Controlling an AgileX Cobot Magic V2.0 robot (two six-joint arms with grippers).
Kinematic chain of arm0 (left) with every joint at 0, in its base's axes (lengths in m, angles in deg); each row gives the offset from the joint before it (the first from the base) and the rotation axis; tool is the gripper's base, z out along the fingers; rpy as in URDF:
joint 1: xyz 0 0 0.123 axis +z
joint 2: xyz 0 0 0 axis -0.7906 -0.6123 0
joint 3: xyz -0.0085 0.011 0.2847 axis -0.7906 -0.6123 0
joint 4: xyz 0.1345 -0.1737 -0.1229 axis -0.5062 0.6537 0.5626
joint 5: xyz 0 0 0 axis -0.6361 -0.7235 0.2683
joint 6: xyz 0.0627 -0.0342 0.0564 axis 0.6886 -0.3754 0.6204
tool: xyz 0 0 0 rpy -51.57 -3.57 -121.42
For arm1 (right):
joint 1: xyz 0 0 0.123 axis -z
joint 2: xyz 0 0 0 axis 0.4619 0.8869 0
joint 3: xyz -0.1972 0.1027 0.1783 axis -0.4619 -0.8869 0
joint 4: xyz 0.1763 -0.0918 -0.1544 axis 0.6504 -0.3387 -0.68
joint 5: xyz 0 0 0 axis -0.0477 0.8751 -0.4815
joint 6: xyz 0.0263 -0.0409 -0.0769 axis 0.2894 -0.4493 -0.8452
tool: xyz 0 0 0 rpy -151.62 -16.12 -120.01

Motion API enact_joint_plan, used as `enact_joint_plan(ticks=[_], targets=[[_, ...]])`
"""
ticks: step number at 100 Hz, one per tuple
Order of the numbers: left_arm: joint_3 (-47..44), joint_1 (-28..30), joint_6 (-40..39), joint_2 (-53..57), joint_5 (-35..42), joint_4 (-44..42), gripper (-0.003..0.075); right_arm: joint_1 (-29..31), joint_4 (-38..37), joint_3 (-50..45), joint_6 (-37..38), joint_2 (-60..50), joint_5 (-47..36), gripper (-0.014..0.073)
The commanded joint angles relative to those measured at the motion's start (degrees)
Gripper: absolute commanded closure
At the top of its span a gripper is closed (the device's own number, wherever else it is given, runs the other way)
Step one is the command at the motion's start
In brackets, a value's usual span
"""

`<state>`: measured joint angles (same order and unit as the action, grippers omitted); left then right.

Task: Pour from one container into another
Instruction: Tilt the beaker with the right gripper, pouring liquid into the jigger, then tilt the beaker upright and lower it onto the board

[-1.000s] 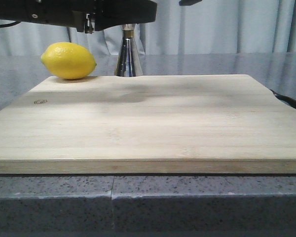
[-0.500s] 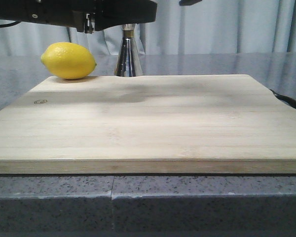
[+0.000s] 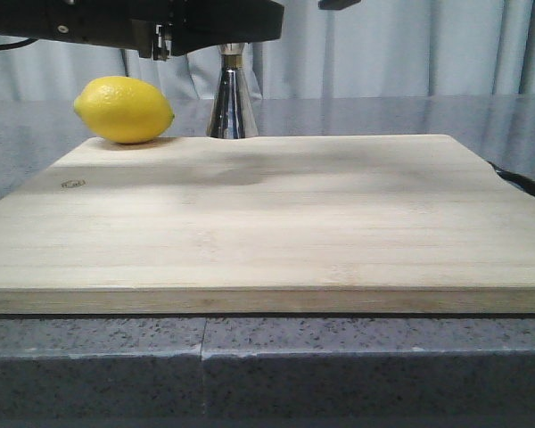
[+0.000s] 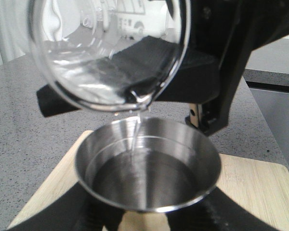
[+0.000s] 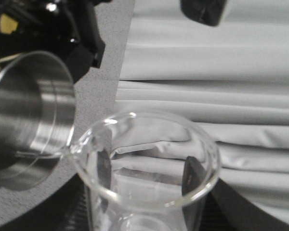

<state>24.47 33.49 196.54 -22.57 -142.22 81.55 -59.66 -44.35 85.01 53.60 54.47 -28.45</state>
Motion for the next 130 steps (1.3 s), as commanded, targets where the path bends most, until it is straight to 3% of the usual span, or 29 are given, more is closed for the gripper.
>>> enact_joint_plan(ticks=[1, 24, 47, 60, 72, 112, 130], targets=[[1.7, -0.4, 0.2, 3.2, -5.6, 5.5, 0.0439, 0.0, 3.6, 2.1, 4.7, -2.0, 1.3, 0.0314], [1.7, -0.4, 0.2, 3.2, -5.6, 5.5, 0.0439, 0.0, 6.9, 2.1, 17.9, -2.0, 6.8, 0.0314], [1.7, -0.4, 0.2, 3.2, -5.6, 5.5, 0.0439, 4.9, 9.0, 2.1, 41.5, -2.2, 6.4, 0.0314], [1.7, -0.4, 0.2, 3.2, -5.6, 5.5, 0.0439, 10.7, 9.0, 0.7, 54.6, -2.5, 1.8, 0.0314], [1.7, -0.4, 0.2, 3.2, -5.6, 5.5, 0.0439, 17.0, 9.4, -2.6, 61.5, -2.8, -7.1, 0.0314], [1.7, -0.4, 0.2, 3.2, -5.6, 5.5, 0.0439, 35.8, 12.0, -16.8, 59.0, -1.5, -39.2, 0.0314], [1.7, -0.4, 0.2, 3.2, -5.6, 5.5, 0.0439, 39.0, 11.9, -18.1, 53.8, 1.4, -48.7, 0.0314]])
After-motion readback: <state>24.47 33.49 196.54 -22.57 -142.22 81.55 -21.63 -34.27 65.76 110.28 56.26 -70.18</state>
